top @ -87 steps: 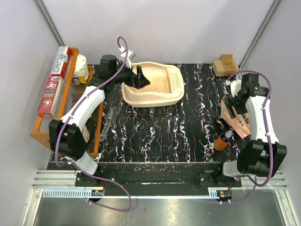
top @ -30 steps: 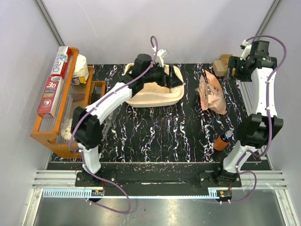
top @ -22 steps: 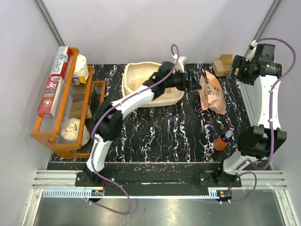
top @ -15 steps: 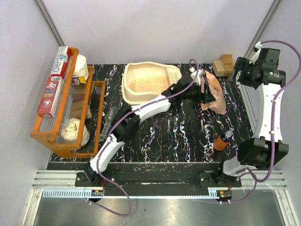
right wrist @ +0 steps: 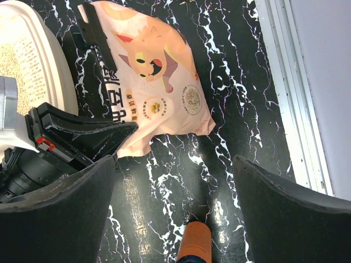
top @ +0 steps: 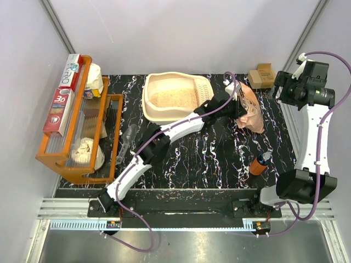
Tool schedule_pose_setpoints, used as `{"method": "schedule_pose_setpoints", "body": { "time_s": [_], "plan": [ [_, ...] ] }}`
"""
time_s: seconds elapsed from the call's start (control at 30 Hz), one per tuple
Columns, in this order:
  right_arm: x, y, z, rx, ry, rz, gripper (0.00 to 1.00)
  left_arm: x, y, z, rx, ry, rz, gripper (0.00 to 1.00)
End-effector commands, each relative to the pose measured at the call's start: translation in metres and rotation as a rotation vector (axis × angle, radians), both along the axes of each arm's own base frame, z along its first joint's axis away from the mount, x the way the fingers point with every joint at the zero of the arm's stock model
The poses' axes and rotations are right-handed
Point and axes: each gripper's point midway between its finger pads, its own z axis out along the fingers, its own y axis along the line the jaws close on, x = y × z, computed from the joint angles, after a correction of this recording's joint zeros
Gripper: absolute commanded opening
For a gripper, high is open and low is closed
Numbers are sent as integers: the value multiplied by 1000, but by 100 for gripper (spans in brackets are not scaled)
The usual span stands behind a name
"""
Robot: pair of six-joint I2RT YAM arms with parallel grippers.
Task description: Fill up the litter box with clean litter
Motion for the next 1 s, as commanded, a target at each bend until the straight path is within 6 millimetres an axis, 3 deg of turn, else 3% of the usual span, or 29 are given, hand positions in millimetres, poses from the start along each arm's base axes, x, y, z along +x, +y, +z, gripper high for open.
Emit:
{"method": "schedule_pose_setpoints", "body": {
  "time_s": [0.0, 0.03, 0.1, 0.13, 0.17, 0.2, 0.47, 0.6, 0.67, 0.73, 0.87, 0.97],
  "plan": [
    [4, 0, 11, -16, -43, 21, 91, -4, 2, 80, -98, -169, -50, 0],
    [7, 0, 10, -37, -46, 47, 90, -11, 5, 78, -87, -177, -88, 0],
    [11, 1, 10, -45, -56, 73, 90, -35, 11, 102, -79, -231, -216, 0],
    [15, 1, 9, -45, -62, 81, 90, -39, 17, 104, -65, -230, -250, 0],
    [18, 1, 9, -43, -66, 86, 90, -55, 22, 102, -49, -201, -333, 0],
    [21, 4, 10, -35, -74, 102, 90, -62, 29, 115, -54, -216, -369, 0],
    [36, 20, 5, 18, -91, 218, 89, -111, 102, 96, 160, -134, -579, 0],
    [37, 29, 9, 28, -129, 274, 89, -124, 134, 80, 274, -101, -607, 0],
    [36, 34, 13, 49, -142, 287, 89, -126, 153, 87, 303, -115, -599, 0],
    [35, 38, 13, 71, -145, 293, 89, -130, 169, 81, 353, -162, -620, 0],
    [34, 46, 14, 113, -148, 311, 89, -145, 214, 73, 485, -149, -669, 0],
    [33, 50, 14, 140, -148, 322, 88, -141, 250, 66, 587, -153, -677, 0]
  ]
}}
